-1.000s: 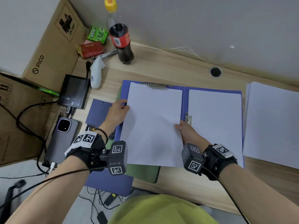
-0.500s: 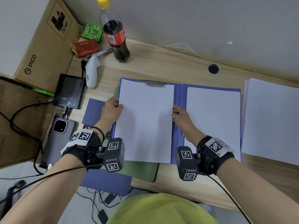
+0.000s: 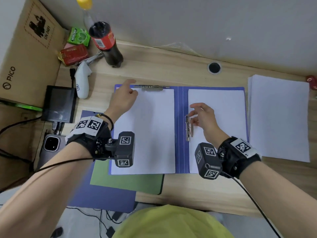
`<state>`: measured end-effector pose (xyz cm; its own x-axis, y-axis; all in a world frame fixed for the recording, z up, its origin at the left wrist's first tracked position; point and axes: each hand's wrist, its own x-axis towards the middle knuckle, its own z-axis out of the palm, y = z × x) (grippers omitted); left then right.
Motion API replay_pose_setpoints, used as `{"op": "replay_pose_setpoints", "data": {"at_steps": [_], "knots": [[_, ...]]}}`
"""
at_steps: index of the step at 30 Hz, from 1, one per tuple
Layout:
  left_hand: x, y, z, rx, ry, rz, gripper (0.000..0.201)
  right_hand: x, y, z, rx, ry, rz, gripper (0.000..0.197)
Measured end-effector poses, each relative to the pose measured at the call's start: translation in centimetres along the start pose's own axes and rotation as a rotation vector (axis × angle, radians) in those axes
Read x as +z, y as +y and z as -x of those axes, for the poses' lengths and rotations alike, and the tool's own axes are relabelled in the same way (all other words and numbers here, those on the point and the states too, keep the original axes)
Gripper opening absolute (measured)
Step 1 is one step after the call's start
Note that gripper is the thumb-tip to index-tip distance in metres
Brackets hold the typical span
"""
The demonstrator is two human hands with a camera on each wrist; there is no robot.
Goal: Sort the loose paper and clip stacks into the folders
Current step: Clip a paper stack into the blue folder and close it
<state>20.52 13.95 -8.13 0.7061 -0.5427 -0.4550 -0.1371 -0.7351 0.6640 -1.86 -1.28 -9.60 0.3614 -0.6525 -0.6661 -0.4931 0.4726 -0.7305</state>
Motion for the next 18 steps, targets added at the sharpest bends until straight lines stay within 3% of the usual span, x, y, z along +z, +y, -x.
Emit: {"op": "replay_pose_setpoints", "data": {"at_steps": [4,8,10,14,16,18], "knots": [[3.7,3.1,-0.8,0.086,-0.148,0.029,0.05,-1.5,1.5,-0.3,0.144,-0.028,0.067,0.017],[6.5,5.2,-1.5,-0.005,-0.39,0.059,0.06,-1.9,2.6,-0.4,0.166,-0.057,0.117,0.031],[7.3,5.7,-1.6,-0.013,-0.425,0.021,0.056,-1.8,2.6,-0.5,0.17,-0.049,0.13,0.033],[7.4,5.7,-1.8,0.04,-0.307,0.056,0.03,-1.6,2.9,-1.0,0.179,-0.003,0.13,0.032],[6.3,5.2,-2.1,0.072,-0.178,0.122,0.018,-1.5,2.9,-1.1,0.188,0.022,0.126,0.033],[4.8,4.4,-2.3,0.071,-0.046,0.213,0.018,-1.5,2.8,-1.3,0.197,0.036,0.111,0.035]]}}
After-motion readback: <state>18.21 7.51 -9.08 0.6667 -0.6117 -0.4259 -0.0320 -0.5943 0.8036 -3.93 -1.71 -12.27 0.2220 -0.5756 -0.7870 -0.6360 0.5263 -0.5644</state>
